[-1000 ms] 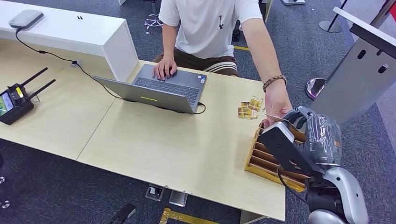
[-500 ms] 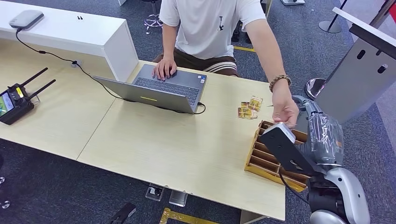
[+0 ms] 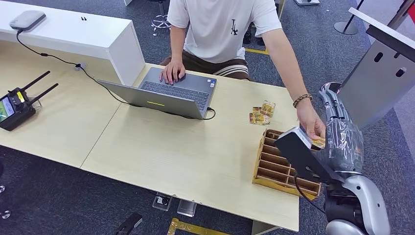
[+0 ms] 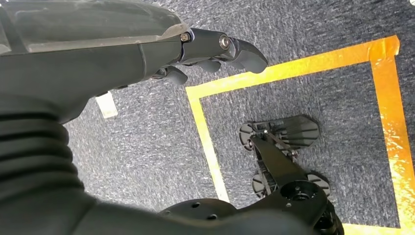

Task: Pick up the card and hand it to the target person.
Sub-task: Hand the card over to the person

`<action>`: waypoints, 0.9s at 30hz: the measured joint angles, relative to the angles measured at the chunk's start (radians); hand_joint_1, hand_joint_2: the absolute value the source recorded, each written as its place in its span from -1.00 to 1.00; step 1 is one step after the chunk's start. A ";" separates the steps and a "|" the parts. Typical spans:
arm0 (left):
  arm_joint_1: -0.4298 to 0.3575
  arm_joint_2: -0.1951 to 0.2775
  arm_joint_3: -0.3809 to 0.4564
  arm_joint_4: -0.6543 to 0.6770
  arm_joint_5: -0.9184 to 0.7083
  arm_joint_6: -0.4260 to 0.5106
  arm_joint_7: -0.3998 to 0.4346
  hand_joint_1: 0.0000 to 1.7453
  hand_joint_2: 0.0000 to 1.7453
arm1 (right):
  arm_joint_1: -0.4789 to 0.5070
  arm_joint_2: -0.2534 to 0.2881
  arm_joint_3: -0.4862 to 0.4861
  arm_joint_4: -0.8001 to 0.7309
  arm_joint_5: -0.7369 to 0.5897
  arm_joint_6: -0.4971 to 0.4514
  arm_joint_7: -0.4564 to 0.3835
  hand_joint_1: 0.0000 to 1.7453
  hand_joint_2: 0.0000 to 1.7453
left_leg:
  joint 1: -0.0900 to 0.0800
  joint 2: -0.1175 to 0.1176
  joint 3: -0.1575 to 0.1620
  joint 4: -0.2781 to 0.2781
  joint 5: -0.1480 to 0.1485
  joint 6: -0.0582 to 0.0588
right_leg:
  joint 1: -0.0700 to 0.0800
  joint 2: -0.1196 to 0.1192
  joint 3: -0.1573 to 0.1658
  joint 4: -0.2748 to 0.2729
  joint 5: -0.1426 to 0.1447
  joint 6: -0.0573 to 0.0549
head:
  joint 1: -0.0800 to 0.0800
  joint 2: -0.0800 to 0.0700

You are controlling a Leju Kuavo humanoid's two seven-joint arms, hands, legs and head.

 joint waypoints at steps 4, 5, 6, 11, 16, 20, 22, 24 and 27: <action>0.001 0.000 0.000 0.000 0.000 0.000 -0.003 -1.00 -1.00 | 0.007 -0.011 -0.020 -0.001 0.003 0.001 0.011 -1.00 1.00 | 0.000 0.000 0.000 0.000 0.000 0.000 | 0.000 0.000 0.000 0.000 0.000 0.000 | 0.000 0.000; 0.001 0.000 0.000 0.000 0.000 0.000 -0.003 -1.00 -1.00 | 0.011 -0.014 -0.025 -0.003 0.003 0.001 0.013 -1.00 1.00 | 0.000 0.000 0.000 0.000 0.000 0.000 | 0.000 0.000 0.000 0.000 0.000 0.000 | 0.000 0.000; 0.001 0.000 0.000 0.000 0.000 0.000 -0.003 -1.00 -1.00 | 0.015 -0.018 -0.031 -0.006 0.003 0.001 0.016 -1.00 1.00 | 0.000 0.000 0.000 0.000 0.000 0.000 | 0.000 0.000 0.000 0.000 0.000 0.000 | 0.000 0.000; 0.001 0.001 0.000 0.000 0.000 0.000 -0.003 -1.00 -1.00 | 0.039 -0.042 -0.064 -0.024 0.003 0.007 0.031 -1.00 1.00 | 0.000 0.000 0.000 0.000 0.000 0.000 | 0.000 0.000 0.000 0.000 0.000 0.000 | 0.000 0.000; 0.002 0.004 0.000 0.000 0.000 -0.002 -0.004 -1.00 -1.00 | 0.055 -0.064 -0.091 -0.041 0.003 0.010 0.038 -1.00 1.00 | 0.000 0.000 0.000 0.000 0.000 0.000 | 0.000 0.000 0.000 0.000 0.000 0.000 | 0.000 0.000; 0.002 0.007 0.000 0.000 0.000 -0.004 -0.004 -1.00 -1.00 | 0.064 -0.075 -0.107 -0.051 0.002 0.011 0.039 -1.00 1.00 | 0.000 0.000 0.000 0.000 0.000 0.000 | 0.000 0.000 0.000 0.000 0.000 0.000 | 0.000 0.000; 0.002 0.008 0.000 0.000 0.000 -0.004 -0.004 -1.00 -1.00 | 0.067 -0.080 -0.114 -0.054 0.002 0.011 0.040 -1.00 1.00 | 0.000 0.000 0.000 0.000 0.000 0.000 | 0.000 0.000 0.000 0.000 0.000 0.000 | 0.000 0.000; 0.002 0.008 0.000 0.000 0.000 -0.004 -0.004 -1.00 -1.00 | 0.071 -0.084 -0.117 -0.058 0.002 0.011 0.041 -1.00 1.00 | 0.000 0.000 0.000 0.000 0.000 0.000 | 0.000 0.000 0.000 0.000 0.000 0.000 | 0.000 0.000; 0.002 0.008 0.000 0.000 0.000 -0.004 -0.004 -1.00 -1.00 | 0.078 -0.090 -0.119 -0.065 -0.001 0.014 0.043 -1.00 1.00 | 0.000 0.000 0.000 0.000 0.000 0.000 | 0.000 0.000 0.000 0.000 0.000 0.000 | 0.000 0.000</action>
